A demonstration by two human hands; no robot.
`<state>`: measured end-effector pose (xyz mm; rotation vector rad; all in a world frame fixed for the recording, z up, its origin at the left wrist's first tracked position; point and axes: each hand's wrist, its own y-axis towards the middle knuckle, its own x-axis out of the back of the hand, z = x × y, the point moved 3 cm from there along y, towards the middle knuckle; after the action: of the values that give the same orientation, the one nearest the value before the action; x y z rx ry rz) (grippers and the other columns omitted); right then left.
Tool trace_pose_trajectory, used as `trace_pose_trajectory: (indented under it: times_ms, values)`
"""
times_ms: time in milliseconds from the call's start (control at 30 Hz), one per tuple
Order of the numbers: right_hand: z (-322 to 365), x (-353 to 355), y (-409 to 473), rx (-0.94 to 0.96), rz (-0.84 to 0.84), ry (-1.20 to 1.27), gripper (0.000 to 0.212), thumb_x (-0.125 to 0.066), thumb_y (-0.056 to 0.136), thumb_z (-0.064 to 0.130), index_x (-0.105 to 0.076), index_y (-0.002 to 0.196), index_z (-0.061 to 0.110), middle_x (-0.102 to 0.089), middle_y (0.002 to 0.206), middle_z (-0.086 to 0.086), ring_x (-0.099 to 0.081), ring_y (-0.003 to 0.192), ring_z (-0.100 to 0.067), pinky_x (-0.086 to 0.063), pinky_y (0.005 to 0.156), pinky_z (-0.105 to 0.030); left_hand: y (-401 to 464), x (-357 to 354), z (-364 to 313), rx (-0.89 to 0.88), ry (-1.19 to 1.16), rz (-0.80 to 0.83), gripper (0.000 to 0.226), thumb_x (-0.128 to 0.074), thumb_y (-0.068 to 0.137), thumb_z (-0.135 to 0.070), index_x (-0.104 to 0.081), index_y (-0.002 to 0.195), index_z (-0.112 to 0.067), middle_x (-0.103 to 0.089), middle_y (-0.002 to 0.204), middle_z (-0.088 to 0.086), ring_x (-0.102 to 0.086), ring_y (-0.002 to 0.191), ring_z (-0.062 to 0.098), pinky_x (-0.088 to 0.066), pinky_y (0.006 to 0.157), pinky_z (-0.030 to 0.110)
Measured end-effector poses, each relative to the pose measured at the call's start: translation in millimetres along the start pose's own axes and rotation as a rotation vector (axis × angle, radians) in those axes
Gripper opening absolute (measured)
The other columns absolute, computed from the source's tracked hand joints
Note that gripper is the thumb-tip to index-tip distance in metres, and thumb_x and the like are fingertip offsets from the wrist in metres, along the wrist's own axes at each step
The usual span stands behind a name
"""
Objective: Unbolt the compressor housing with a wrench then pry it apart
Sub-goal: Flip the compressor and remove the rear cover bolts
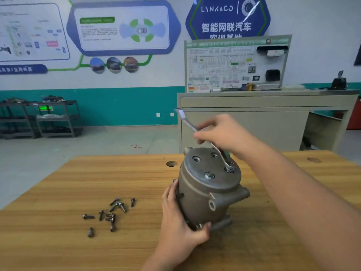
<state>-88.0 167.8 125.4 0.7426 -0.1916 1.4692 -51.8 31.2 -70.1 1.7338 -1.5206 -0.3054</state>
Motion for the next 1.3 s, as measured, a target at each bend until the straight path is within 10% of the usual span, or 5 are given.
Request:
trace_pose_trajectory:
  times_ms: [200,433,833,1100,1300]
  values:
    - [-14.2,-8.3,-123.5,0.552,-0.219,-0.348,0.069,-0.066,0.072,0.055,-0.037,0.134,0.048,-0.063,0.082,0.021,-0.054,0.083,0.003,-0.041,0.076,-0.02,-1.0,-1.4,2.4,0.026,-0.063,0.006,0.109,-0.078,0.055,-0.046,-0.009,0.14,-0.047,-0.025,0.145,0.004,-0.032,0.137,0.024,-0.034,0.11,0.05]
    - [-117.5,29.0,-104.2,-0.085,-0.386,1.222,0.019,-0.058,0.085,0.026,-0.066,0.102,0.025,-0.067,0.075,-0.002,-0.058,0.052,-0.013,-0.046,0.044,-0.018,0.2,-3.8,1.7,0.024,-0.077,-0.02,0.108,-0.074,0.05,-0.047,-0.017,0.14,-0.029,-0.026,0.141,0.007,-0.03,0.137,0.024,-0.032,0.11,0.052]
    - [18.6,-19.4,-40.1,0.232,-0.227,-0.699,0.011,-0.059,0.089,0.03,-0.064,0.097,0.027,-0.065,0.084,0.004,-0.059,0.068,-0.017,-0.044,0.054,-0.027,1.4,1.1,-4.4,-0.01,-0.025,-0.023,0.111,-0.074,0.053,-0.052,-0.006,0.14,-0.049,-0.026,0.142,0.003,-0.033,0.135,0.026,-0.036,0.107,0.048]
    - [-63.3,9.8,-151.1,0.425,-0.464,0.618,0.03,-0.068,0.081,0.041,-0.056,0.108,0.037,-0.072,0.084,-0.003,-0.068,0.071,-0.017,-0.052,0.063,-0.023,0.0,4.2,6.9,0.095,-0.151,0.091,0.114,-0.08,0.055,-0.059,-0.007,0.141,-0.042,-0.028,0.147,0.01,-0.032,0.139,0.025,-0.031,0.112,0.048]
    - [-96.0,39.8,-65.3,-0.341,-0.422,1.214,0.017,-0.065,0.086,0.012,-0.053,0.073,0.012,-0.057,0.052,-0.001,-0.04,0.032,-0.001,-0.029,0.029,-0.011,-2.6,8.7,6.4,0.12,-0.167,0.124,0.113,-0.081,0.056,-0.052,-0.006,0.14,-0.044,-0.026,0.148,0.007,-0.031,0.139,0.022,-0.03,0.113,0.048]
